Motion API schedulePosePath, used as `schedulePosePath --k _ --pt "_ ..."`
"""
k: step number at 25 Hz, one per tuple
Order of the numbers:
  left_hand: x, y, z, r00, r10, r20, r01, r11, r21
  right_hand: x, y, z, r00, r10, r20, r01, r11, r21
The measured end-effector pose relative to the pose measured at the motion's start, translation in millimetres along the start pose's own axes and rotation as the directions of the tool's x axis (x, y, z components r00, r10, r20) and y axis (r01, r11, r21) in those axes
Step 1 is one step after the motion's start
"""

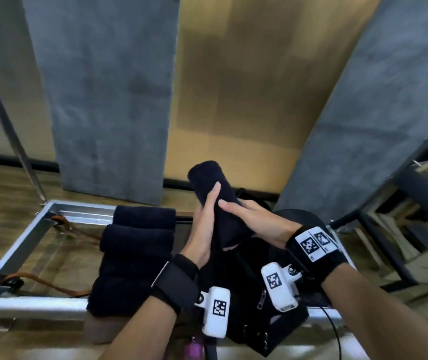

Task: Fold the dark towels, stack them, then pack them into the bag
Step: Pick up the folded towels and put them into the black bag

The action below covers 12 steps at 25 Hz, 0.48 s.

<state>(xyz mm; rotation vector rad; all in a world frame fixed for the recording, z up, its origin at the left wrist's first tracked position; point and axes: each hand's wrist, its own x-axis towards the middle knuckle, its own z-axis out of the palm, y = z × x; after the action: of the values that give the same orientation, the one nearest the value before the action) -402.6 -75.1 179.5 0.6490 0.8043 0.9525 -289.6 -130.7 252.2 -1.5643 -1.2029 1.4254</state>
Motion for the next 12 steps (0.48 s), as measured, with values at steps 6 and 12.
schedulePosePath --k 6,12 --pt "6 -41 5 0.863 0.455 0.219 -0.306 0.126 0.944 -8 18 -78 0.888 0.121 -0.445 -0.248 0.938 -0.241" --pt "6 -49 12 0.973 0.147 0.18 -0.168 -0.091 0.982 42 51 -75 0.8 0.462 -0.383 -0.565 0.795 -0.22"
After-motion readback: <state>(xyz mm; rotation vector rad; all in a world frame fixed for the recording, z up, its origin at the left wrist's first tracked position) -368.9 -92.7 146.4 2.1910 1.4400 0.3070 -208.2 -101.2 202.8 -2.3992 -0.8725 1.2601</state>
